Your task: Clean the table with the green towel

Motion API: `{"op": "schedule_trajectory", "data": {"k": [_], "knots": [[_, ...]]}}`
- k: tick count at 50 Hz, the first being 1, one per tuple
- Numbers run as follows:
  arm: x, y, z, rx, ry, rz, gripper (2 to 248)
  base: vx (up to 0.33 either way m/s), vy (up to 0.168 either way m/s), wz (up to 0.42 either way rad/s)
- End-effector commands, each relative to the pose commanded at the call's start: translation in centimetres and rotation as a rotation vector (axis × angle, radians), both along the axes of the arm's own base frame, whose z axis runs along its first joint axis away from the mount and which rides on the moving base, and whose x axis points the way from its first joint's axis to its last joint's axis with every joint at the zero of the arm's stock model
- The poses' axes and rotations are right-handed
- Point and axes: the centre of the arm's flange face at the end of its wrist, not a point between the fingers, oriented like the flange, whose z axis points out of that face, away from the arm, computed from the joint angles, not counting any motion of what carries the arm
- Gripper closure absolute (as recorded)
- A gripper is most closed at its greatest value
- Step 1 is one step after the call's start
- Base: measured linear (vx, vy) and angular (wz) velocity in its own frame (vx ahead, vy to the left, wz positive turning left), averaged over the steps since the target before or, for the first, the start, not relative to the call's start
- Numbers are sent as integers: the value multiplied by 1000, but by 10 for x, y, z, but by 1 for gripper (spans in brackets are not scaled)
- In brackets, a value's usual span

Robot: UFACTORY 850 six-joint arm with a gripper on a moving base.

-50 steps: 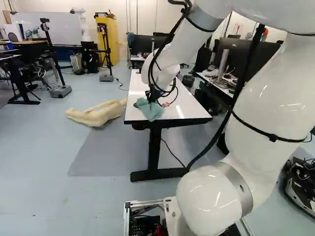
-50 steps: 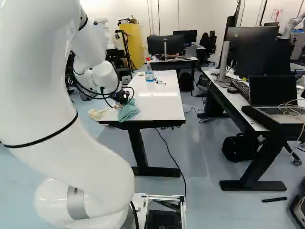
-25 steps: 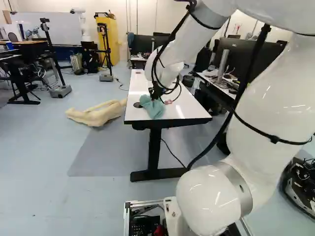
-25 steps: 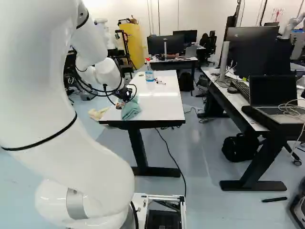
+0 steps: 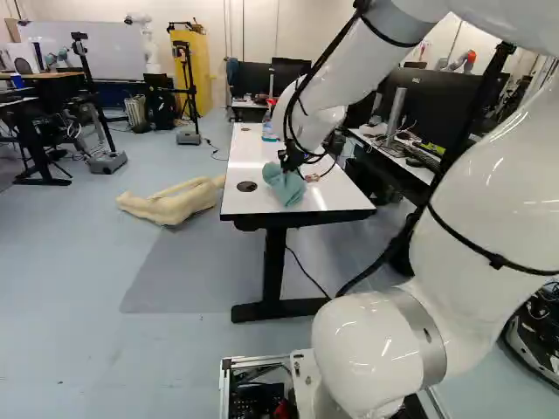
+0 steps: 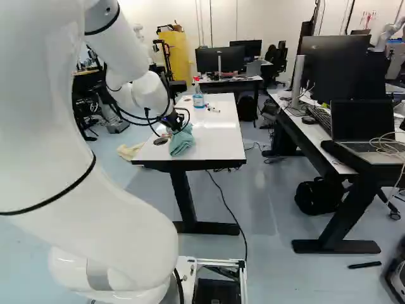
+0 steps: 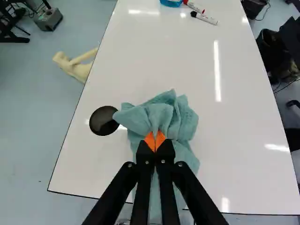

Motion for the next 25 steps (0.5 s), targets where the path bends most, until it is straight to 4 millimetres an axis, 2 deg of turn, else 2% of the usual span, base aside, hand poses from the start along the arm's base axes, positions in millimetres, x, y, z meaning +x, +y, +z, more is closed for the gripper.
{"op": "schedule_trajectory", "data": {"k": [9, 25], "knots": [[-4, -10, 0, 0, 0, -22, 229, 0, 0, 0], [-4, -11, 0, 0, 0, -25, 229, 0, 0, 0]]}}
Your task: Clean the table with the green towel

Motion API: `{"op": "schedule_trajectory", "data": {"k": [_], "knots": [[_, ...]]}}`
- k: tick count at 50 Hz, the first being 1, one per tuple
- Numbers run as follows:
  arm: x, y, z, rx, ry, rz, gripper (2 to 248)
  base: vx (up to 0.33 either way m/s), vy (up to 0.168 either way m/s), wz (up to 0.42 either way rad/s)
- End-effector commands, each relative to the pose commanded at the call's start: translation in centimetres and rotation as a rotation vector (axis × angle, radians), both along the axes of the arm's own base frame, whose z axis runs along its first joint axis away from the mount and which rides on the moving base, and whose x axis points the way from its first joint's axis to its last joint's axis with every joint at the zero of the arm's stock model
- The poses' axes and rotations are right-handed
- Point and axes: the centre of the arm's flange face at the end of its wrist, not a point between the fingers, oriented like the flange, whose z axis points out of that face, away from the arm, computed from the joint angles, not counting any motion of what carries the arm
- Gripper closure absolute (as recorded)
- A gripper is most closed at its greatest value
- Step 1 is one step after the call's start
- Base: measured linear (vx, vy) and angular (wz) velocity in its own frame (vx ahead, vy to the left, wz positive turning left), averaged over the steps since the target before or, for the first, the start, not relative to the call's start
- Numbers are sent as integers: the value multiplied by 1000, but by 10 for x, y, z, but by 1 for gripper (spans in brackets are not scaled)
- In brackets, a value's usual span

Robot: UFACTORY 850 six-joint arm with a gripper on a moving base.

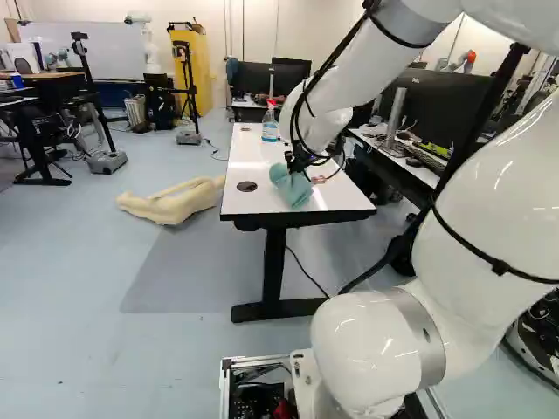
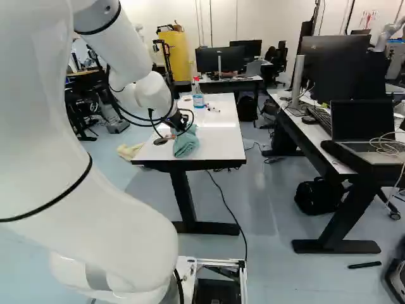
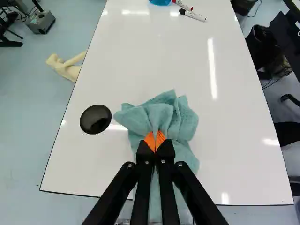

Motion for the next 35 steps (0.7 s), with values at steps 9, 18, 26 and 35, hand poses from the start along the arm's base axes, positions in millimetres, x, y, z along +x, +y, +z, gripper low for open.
{"op": "schedule_trajectory", "data": {"k": [9, 18, 26, 35], "knots": [[2, 6, 0, 0, 0, 13, 229, 0, 0, 0], [3, 13, 0, 0, 0, 30, 229, 0, 0, 0], [3, 13, 0, 0, 0, 30, 189, 0, 0, 0], [3, 13, 0, 0, 0, 30, 154, 0, 0, 0]]}}
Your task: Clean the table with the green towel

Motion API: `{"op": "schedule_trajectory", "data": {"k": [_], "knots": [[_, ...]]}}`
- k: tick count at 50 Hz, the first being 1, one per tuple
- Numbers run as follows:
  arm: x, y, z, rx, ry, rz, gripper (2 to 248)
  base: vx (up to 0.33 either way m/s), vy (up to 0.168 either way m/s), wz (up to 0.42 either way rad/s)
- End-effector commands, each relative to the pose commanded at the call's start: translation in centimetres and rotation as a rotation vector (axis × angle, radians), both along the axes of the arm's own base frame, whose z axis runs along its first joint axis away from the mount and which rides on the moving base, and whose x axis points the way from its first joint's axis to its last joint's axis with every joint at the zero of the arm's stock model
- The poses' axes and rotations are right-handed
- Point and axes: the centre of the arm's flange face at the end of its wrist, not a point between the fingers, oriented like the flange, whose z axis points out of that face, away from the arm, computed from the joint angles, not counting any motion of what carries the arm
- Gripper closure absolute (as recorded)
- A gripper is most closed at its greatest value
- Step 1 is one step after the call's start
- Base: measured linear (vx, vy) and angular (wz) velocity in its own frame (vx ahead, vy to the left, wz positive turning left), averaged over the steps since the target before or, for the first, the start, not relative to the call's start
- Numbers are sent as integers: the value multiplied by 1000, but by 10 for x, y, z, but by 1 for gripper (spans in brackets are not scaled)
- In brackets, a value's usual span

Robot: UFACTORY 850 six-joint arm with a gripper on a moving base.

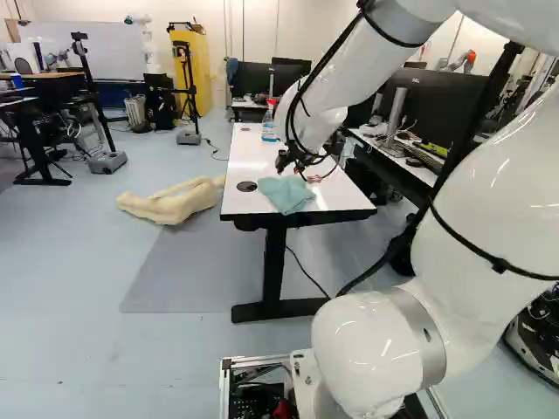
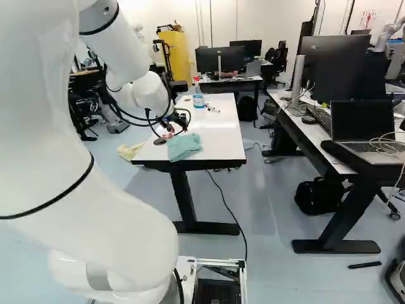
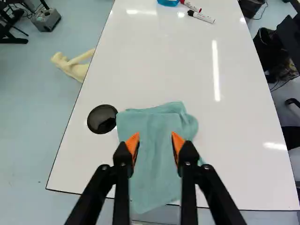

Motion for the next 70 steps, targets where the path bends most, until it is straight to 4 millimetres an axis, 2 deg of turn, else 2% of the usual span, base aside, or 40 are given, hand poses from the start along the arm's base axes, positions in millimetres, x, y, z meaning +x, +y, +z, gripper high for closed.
{"op": "schedule_trajectory", "data": {"k": [1, 6, 7, 11, 12, 16, 17, 35, 70], "knots": [[0, 0, 0, 0, 0, 0, 118, 0, 0, 0], [0, 0, 0, 0, 0, 0, 118, 0, 0, 0], [0, 0, 0, 0, 0, 0, 82, 0, 0, 0], [0, 0, 0, 0, 0, 0, 82, 0, 0, 0], [0, 0, 0, 0, 0, 0, 44, 0, 0, 0], [0, 0, 0, 0, 0, 0, 44, 0, 0, 0], [0, 0, 0, 0, 0, 0, 7, 0, 0, 0], [-8, 1, 0, 0, -1, 4, 3, 0, 0, 0], [-59, -6, -4, 1, -11, -3, 3, 0, 0, 0]]}}
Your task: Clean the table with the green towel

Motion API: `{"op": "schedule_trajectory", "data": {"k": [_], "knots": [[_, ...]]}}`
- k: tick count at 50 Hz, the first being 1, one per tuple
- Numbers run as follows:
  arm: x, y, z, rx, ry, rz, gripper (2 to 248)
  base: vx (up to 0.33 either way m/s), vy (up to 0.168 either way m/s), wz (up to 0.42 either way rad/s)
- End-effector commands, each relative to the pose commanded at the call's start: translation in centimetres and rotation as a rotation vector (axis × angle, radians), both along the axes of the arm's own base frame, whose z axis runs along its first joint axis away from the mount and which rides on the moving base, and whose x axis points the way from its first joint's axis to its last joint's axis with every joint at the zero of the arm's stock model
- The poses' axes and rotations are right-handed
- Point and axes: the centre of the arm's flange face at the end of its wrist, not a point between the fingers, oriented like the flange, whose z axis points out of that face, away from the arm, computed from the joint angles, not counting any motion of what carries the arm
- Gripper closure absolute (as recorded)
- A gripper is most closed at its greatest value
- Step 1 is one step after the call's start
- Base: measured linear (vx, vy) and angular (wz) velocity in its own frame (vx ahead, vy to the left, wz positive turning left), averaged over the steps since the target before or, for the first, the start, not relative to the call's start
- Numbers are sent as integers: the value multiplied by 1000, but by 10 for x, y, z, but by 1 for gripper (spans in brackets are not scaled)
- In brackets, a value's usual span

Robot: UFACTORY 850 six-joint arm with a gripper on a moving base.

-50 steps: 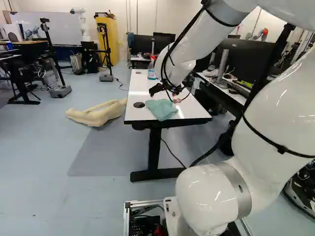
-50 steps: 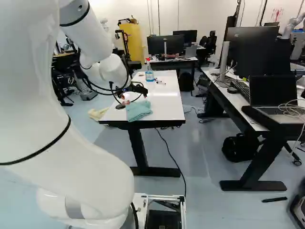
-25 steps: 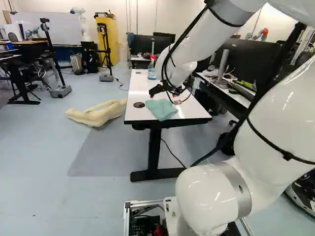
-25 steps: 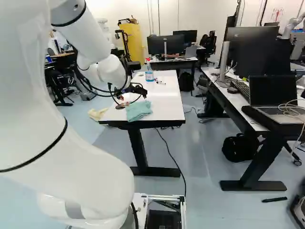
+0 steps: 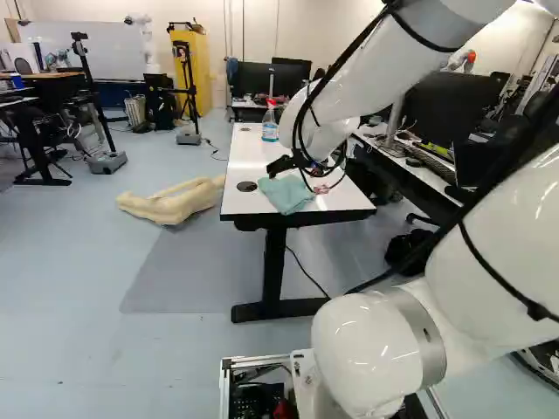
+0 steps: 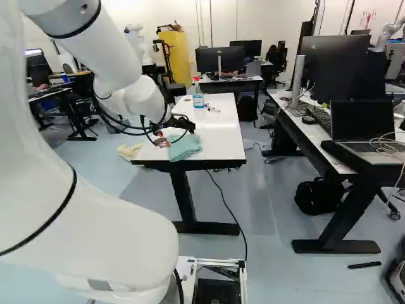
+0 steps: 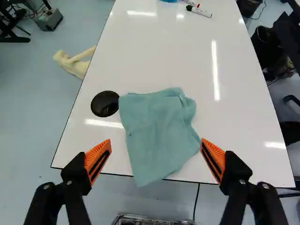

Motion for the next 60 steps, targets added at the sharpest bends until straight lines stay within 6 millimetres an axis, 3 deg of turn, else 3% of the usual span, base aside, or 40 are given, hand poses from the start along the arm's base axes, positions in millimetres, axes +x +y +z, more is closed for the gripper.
{"op": "schedule_trajectory", "data": {"k": [15, 60], "knots": [[-17, -7, -2, 0, -7, -16, 3, 0, 0, 0], [-24, -10, -18, 4, -63, -23, 3, 0, 0, 0]]}}
